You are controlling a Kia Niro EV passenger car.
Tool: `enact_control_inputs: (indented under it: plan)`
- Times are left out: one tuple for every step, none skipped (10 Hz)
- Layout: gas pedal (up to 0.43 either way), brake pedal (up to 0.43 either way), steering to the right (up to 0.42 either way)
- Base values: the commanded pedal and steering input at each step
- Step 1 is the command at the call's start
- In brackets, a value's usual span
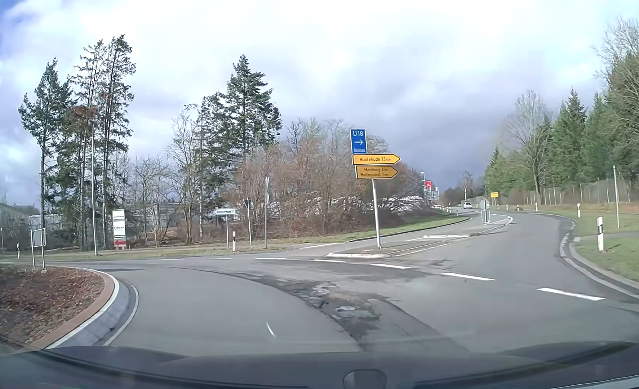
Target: Follow the waypoints while adhering to traffic rules and regulations
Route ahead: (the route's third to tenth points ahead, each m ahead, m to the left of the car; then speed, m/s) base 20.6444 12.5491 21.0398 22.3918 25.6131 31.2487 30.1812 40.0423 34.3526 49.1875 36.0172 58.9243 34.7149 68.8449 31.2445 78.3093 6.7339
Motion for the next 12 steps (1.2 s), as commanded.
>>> enact_control_inputs:
  plan:
    - [0.118,0.0,-0.186]
    - [0.118,0.0,-0.207]
    - [0.118,0.0,-0.229]
    - [0.118,0.0,-0.234]
    - [0.118,0.0,-0.226]
    - [0.118,0.0,-0.215]
    - [0.118,0.0,-0.206]
    - [0.118,0.0,-0.205]
    - [0.118,0.0,-0.206]
    - [0.118,0.0,-0.208]
    - [0.118,0.0,-0.211]
    - [0.118,0.0,-0.218]
